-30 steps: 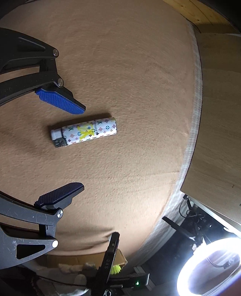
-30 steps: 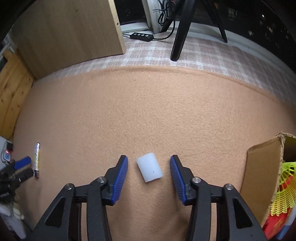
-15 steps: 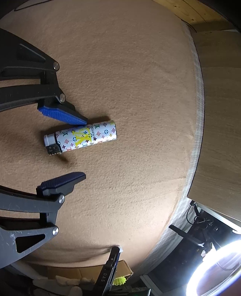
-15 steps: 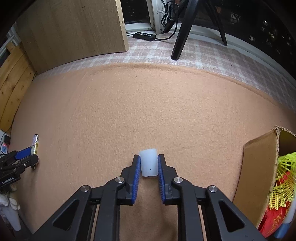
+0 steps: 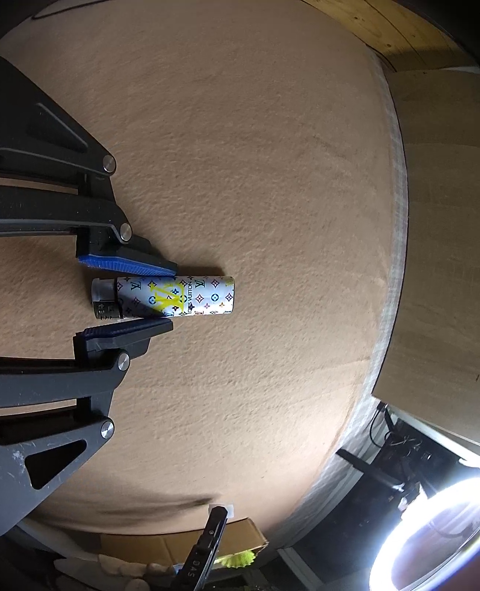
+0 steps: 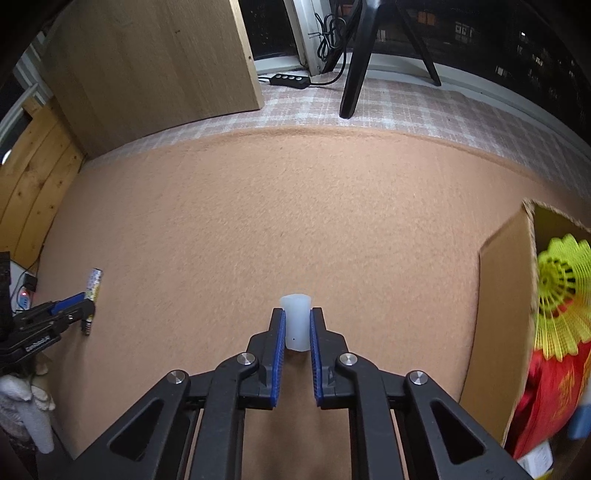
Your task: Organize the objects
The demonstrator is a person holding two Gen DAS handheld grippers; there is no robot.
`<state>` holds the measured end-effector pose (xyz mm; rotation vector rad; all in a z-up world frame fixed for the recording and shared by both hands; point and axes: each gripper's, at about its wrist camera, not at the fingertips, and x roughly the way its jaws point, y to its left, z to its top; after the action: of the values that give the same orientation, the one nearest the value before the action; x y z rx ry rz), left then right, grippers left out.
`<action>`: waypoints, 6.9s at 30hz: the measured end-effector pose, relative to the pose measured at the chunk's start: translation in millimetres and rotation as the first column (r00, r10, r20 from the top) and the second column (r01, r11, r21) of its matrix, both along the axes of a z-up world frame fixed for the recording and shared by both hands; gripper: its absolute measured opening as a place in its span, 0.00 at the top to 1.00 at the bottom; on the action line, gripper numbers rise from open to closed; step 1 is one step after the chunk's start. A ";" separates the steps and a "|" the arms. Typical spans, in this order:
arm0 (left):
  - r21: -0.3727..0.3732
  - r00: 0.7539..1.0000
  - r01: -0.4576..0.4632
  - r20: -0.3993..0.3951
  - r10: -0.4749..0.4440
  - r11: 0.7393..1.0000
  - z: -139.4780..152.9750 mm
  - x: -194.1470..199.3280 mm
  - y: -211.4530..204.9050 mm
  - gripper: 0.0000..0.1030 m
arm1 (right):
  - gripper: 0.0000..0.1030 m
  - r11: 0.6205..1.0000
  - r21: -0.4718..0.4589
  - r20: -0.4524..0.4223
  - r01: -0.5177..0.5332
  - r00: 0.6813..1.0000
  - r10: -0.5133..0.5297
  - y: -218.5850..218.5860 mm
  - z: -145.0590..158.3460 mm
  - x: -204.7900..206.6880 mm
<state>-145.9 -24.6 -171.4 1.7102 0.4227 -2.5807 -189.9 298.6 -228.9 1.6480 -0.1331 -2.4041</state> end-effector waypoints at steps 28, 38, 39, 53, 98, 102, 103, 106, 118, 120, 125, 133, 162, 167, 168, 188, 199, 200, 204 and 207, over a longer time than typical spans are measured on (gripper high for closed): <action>0.121 0.968 0.243 -0.096 -0.232 0.962 43.4 24.7 143.6 0.76 | 0.89 0.960 -0.187 -0.159 0.210 0.957 -0.241 118.7 71.6 165.4; 0.121 0.915 0.390 -0.167 -0.368 0.913 75.4 13.9 231.3 0.76 | 0.89 0.942 -0.146 -0.197 0.302 0.924 -0.327 172.6 81.1 194.7; 0.121 0.909 0.401 -0.172 -0.379 0.908 77.6 10.3 240.3 0.76 | 0.89 0.939 -0.146 -0.196 0.310 0.922 -0.335 178.9 80.4 197.0; 0.107 0.838 0.530 -0.219 -0.500 0.841 97.5 -27.3 343.2 0.76 | 0.89 0.929 -0.146 -0.177 0.339 0.915 -0.362 210.5 71.8 202.0; 0.051 0.806 0.574 -0.210 -0.553 0.817 97.8 -73.6 428.4 0.50 | 0.60 0.942 -0.128 -0.191 0.312 0.924 -0.332 220.0 70.8 194.9; 0.045 0.814 0.560 -0.216 -0.540 0.827 102.3 -68.2 412.1 0.50 | 0.58 0.943 -0.125 -0.196 0.307 0.924 -0.327 211.4 73.3 195.2; 0.041 0.815 0.557 -0.219 -0.536 0.829 103.8 -66.3 407.1 0.50 | 0.58 0.944 -0.123 -0.198 0.306 0.925 -0.325 208.6 74.1 195.3; 0.035 0.821 0.544 -0.228 -0.523 0.838 109.4 -60.3 390.3 0.50 | 0.56 0.947 -0.121 -0.204 0.297 0.926 -0.316 197.9 77.4 194.7; -0.009 0.848 0.465 -0.281 -0.448 0.885 141.5 -22.4 296.7 0.45 | 0.47 0.965 -0.116 -0.240 0.237 0.936 -0.258 134.1 95.4 186.0; -0.012 0.853 0.450 -0.290 -0.434 0.893 147.2 -13.4 281.6 0.42 | 0.45 0.968 -0.116 -0.247 0.225 0.937 -0.247 121.2 98.2 184.7; -0.023 0.870 0.397 -0.308 -0.385 0.917 156.3 12.1 236.2 0.33 | 0.39 0.976 -0.096 -0.256 0.195 0.943 -0.214 88.9 101.7 179.2; -0.058 0.899 0.305 -0.312 -0.308 0.951 163.1 47.4 168.0 0.22 | 0.34 0.984 -0.076 -0.272 0.160 0.946 -0.175 38.3 108.8 172.2; -0.103 0.978 0.062 -0.190 -0.081 0.993 121.1 116.1 30.3 0.15 | 0.22 0.990 0.057 -0.296 0.126 0.950 -0.104 -80.7 89.3 165.0; -0.114 0.981 0.056 -0.181 -0.076 0.992 115.8 115.9 23.9 0.15 | 0.22 0.990 0.074 -0.295 0.120 0.951 -0.094 -88.4 87.6 164.2; -0.113 0.981 0.055 -0.181 -0.075 0.992 115.3 116.9 22.8 0.15 | 0.22 0.989 0.082 -0.296 0.121 0.951 -0.092 -89.6 87.3 164.2; -0.121 0.980 0.064 -0.181 -0.086 0.991 113.8 116.4 22.6 0.15 | 0.22 0.981 0.125 -0.287 0.147 0.952 -0.105 -87.3 83.0 164.6; -0.122 0.979 0.079 -0.176 -0.100 0.989 111.3 111.0 30.4 0.15 | 0.22 0.978 0.130 -0.278 0.161 0.953 -0.120 -80.9 79.9 166.4; -0.122 0.979 0.080 -0.176 -0.101 0.989 111.5 110.2 30.5 0.15 | 0.22 0.978 0.130 -0.278 0.162 0.953 -0.121 -80.4 79.7 166.4; -0.122 0.979 0.082 -0.175 -0.103 0.989 111.2 110.0 31.3 0.15 | 0.22 0.978 0.129 -0.273 0.165 0.954 -0.125 -79.0 78.5 166.0; -0.124 0.980 0.081 -0.173 -0.102 0.989 110.7 110.0 31.9 0.15 | 0.22 0.978 0.128 -0.268 0.166 0.955 -0.127 -79.0 77.0 165.9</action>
<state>-35.8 7.3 -60.7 1.5017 0.1955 -2.7751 -24.0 219.6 -152.0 1.4068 -0.0330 -2.7795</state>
